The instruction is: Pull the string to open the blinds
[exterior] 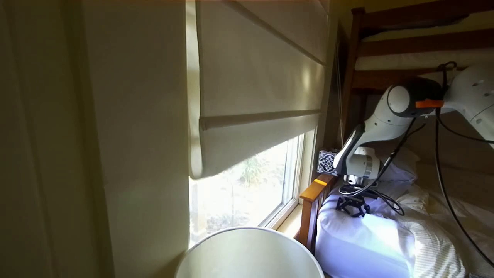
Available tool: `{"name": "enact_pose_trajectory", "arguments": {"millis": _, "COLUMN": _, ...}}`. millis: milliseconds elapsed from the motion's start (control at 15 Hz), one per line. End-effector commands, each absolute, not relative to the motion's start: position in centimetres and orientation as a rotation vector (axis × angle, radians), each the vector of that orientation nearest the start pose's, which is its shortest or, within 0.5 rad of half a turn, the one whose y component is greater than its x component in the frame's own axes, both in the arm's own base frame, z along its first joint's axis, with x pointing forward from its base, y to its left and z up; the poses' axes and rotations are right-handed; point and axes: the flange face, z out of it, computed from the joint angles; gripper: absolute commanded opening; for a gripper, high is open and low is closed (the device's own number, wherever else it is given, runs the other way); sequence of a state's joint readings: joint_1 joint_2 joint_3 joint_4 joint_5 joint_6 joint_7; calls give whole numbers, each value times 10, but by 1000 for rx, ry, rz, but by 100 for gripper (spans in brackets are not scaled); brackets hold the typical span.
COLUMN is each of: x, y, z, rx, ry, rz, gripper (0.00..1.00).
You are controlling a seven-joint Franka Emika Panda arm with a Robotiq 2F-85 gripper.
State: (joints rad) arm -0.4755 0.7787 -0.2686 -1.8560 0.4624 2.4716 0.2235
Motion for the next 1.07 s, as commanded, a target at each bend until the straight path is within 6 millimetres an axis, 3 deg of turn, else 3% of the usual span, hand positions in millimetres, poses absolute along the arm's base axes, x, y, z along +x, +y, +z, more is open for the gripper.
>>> {"name": "enact_pose_trajectory", "arguments": {"millis": 0, "x": 436, "y": -426, "z": 58, "rx": -2375, "ry": 1966, "rz": 254, "gripper": 52}}
{"name": "enact_pose_trajectory", "arguments": {"millis": 200, "x": 425, "y": -423, "z": 96, "rx": -2426, "ry": 1895, "rz": 139, "gripper": 74}}
{"name": "enact_pose_trajectory", "arguments": {"millis": 467, "x": 389, "y": -412, "z": 133, "rx": -2640, "ry": 1713, "rz": -77, "gripper": 100}}
{"name": "enact_pose_trajectory", "arguments": {"millis": 800, "x": 327, "y": -404, "z": 194, "rx": -2837, "ry": 1552, "rz": -495, "gripper": 100}}
{"name": "enact_pose_trajectory", "arguments": {"millis": 1000, "x": 301, "y": -400, "z": 245, "rx": -2959, "ry": 1392, "rz": -708, "gripper": 100}}
